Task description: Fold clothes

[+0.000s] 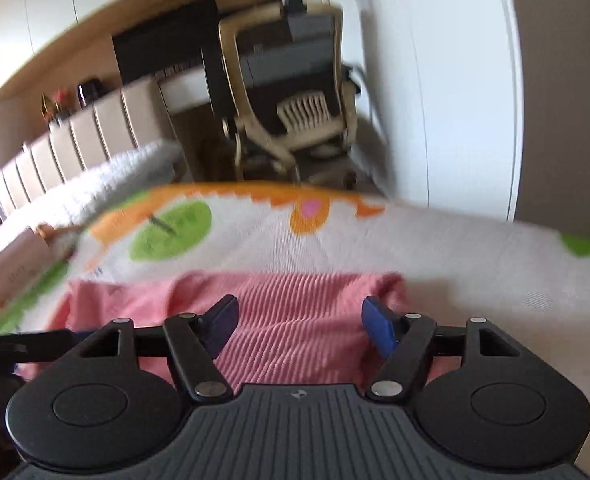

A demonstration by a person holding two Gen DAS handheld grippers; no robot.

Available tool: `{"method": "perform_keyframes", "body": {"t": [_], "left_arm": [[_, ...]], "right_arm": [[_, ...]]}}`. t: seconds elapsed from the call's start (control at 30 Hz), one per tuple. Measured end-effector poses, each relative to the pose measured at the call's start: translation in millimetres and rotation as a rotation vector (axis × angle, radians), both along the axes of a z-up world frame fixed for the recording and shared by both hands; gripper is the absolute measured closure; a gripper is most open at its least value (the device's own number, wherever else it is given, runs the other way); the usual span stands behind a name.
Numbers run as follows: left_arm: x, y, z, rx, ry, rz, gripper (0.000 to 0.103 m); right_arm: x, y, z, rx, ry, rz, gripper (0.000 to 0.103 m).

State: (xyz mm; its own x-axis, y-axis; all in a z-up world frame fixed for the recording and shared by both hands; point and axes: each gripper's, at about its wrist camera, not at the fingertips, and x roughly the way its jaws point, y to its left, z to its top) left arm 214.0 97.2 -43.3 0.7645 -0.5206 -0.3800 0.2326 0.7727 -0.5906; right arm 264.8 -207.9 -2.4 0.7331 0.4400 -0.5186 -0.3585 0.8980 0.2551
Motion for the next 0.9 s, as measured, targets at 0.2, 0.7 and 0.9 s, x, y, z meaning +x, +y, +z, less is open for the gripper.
{"method": "perform_keyframes", "body": {"t": [0.2,0.7,0.9], "left_arm": [[-0.7,-0.1,-0.2,-0.002,0.000,0.001,0.000],[0.0,1.1,-0.3,-0.008,0.003,0.000,0.000],[1.3,2.8,0.0,-0.015,0.008,-0.001,0.000]], "right_arm": [[14.3,-27.3,-7.1,0.161,0.160,-0.048,0.029],[-0.5,-5.2,4.9,-0.108,-0.154,-0.126,0.034],[-33.2,18.7,0.9,-0.015,-0.059,0.093,0.034]]}}
